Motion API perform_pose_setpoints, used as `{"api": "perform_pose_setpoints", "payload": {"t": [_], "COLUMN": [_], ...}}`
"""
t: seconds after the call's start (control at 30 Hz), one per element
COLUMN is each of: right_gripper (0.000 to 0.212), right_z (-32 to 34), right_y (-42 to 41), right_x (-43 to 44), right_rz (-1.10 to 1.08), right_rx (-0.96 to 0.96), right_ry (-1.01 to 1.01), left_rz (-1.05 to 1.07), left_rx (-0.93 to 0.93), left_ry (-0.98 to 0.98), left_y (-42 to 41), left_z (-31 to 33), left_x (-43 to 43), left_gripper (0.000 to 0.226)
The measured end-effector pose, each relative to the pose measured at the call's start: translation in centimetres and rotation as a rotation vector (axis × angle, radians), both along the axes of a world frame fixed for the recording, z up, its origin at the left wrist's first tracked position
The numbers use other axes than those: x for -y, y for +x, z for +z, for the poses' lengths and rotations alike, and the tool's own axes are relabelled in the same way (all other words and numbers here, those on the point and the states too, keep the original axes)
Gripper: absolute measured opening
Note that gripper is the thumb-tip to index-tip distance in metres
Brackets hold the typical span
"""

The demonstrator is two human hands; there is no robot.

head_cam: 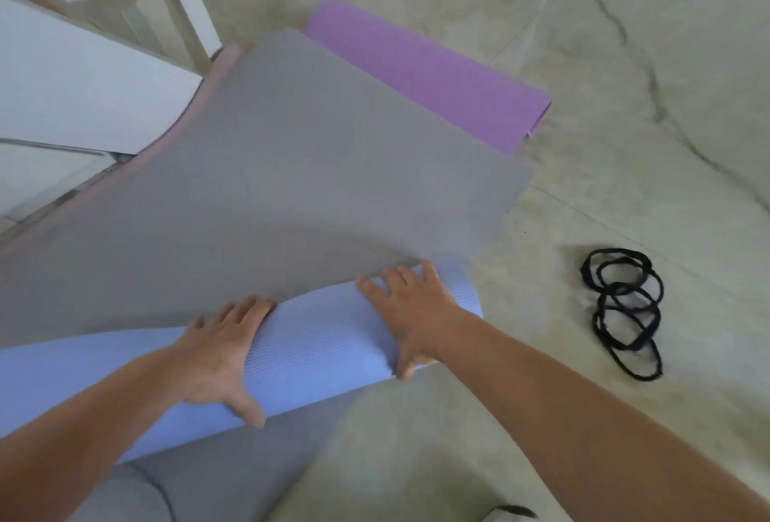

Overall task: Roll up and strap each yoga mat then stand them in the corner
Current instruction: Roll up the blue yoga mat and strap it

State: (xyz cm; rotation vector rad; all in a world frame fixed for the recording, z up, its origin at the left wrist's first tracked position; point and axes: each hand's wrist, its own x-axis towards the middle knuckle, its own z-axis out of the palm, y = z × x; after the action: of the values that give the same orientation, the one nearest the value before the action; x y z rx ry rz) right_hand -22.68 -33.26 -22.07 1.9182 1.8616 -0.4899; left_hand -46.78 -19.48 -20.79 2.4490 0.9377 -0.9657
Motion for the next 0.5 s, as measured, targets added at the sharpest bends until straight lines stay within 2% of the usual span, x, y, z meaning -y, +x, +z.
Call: {"api": "perform_pose_setpoints", "payload": {"t": [0.13, 0.2, 0.27, 0.33, 0.4, 0.43, 0.47, 0.5], "right_gripper": [0.134, 0.129, 0.116, 0.084, 0.049, 0.037, 0.029, 0.025], "right_z": [-0.2, 0.4, 1.8, 3.2, 3.4, 3.3, 2.8, 2.0], "right_y": [0.7, 1.6, 3.8, 7.4, 12.0, 14.4, 16.7, 18.6], "right_x": [0.0, 1.0, 2.4, 4.8, 8.2, 10.2, 12.3, 14.2], "right_rz": [0.021, 0.034, -0.073, -0.278, -0.586, -0.804, -1.027, -1.219], "right_rx": [-0.066, -0.124, -0.301, -0.468, -0.401, -0.335, -0.297, -0.272], "right_ry": [0.068, 0.147, 0.274, 0.616, 1.068, 1.156, 1.116, 0.977], "left_rz": [0.038, 0.081, 0.117, 0.079, 0.058, 0.054, 0.051, 0.069], "left_rx": [0.076, 0.105, 0.190, 0.208, 0.252, 0.274, 0.298, 0.312], "left_ry": [-0.007, 0.033, 0.076, 0.144, 0.160, 0.170, 0.184, 0.193], "left_y": [-0.1, -2.2, -3.2, -0.3, 4.4, 5.9, 7.5, 8.4], "left_z": [-0.2, -3.2, -6.0, -3.8, 1.2, 1.8, 2.8, 2.7], "left_x": [-0.4, -2.0, -4.4, -4.4, -2.0, -1.5, -0.9, -0.6], "left_gripper": [0.139, 0.134, 0.138, 0.131, 0.126, 0.127, 0.127, 0.124]}}
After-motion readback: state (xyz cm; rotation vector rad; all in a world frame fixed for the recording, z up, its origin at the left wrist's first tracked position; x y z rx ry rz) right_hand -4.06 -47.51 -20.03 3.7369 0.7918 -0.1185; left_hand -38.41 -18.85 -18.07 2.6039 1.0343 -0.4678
